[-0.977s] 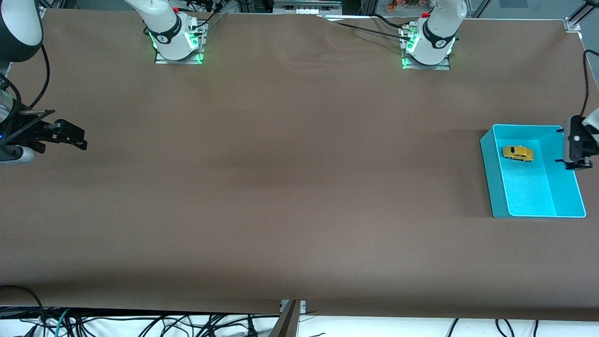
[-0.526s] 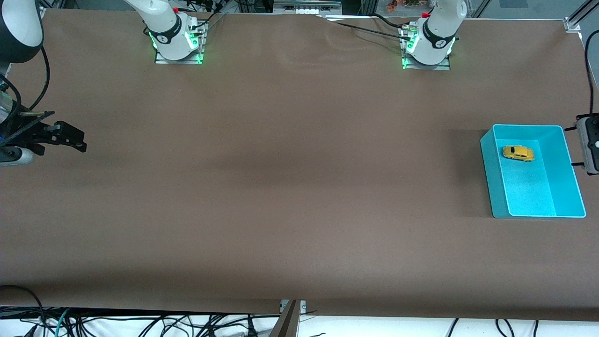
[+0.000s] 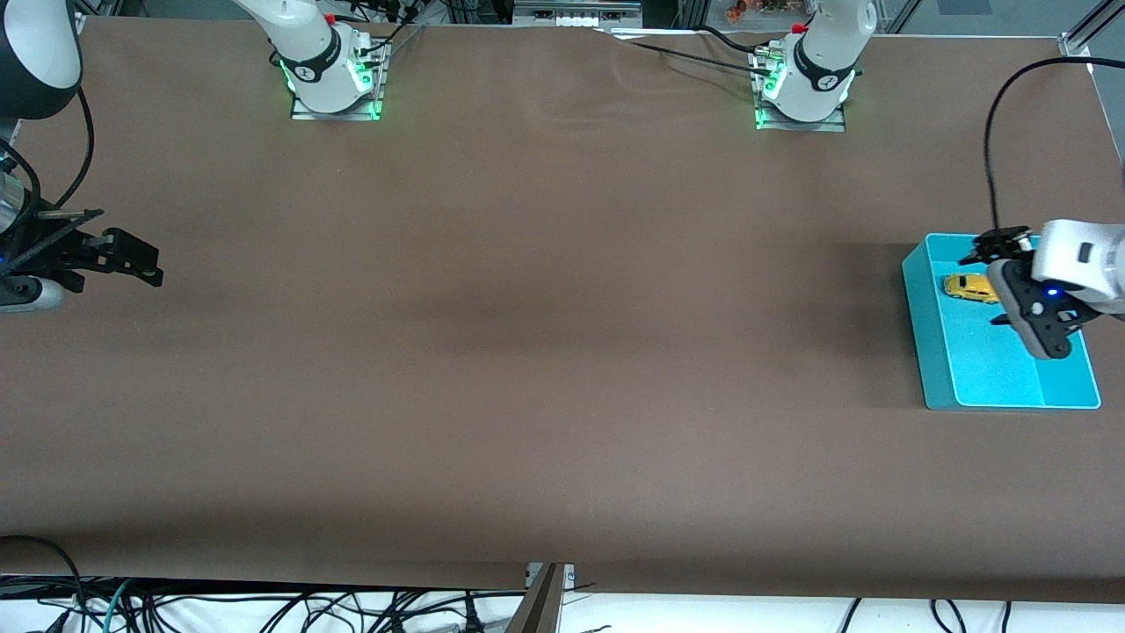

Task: Wind and store yellow beetle car

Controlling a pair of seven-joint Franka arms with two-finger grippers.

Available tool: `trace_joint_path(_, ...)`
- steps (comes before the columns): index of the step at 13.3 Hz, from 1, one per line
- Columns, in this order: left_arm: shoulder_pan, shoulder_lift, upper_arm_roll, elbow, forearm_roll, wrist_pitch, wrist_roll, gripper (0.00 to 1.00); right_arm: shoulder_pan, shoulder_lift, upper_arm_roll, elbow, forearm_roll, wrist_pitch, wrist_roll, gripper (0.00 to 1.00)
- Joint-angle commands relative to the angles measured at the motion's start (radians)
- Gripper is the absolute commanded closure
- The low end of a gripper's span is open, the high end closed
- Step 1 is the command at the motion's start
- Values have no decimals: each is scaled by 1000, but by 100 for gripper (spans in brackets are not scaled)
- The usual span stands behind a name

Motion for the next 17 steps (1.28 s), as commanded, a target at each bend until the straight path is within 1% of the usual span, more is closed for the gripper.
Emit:
trace_joint_path(1,-28,-39,-58,25,-39,-38,-258,0,-5,9,4,22,-14,-2,11,0)
trace_joint_path(2,-83,-67,-54,23,-51,-38,-366,0,-1,9,6,22,-14,-2,11,0)
trace_joint_path(4,-143,-148,-26,5,-53,-34,-500,0,-1,9,6,22,-14,-2,12,0)
trace_joint_path(6,-171,-223,21,-60,-56,-15,-621,0,-2,9,6,22,-14,-4,12,0)
trace_joint_path(7,-197,-269,61,-109,-61,32,-720,0,-2,9,6,22,-14,-4,12,0)
trace_joint_path(9,-285,-364,162,-239,-62,124,-926,0,-2,9,6,22,-16,-4,12,0)
trace_joint_path(10,-307,-415,189,-312,-64,162,-971,0,-2,9,6,22,-14,-4,11,0)
trace_joint_path(11,-315,-464,195,-392,-78,222,-995,0,-4,9,6,22,-16,-4,11,0)
trace_joint_path(12,-318,-486,207,-431,-91,257,-1015,0,-2,7,6,22,-16,-5,12,0)
trace_joint_path(15,-353,-483,241,-428,-98,258,-1096,0,-2,9,6,22,-16,-5,12,0)
trace_joint_path(17,-358,-474,262,-399,-127,244,-1114,0,-2,9,6,22,-14,-5,12,0)
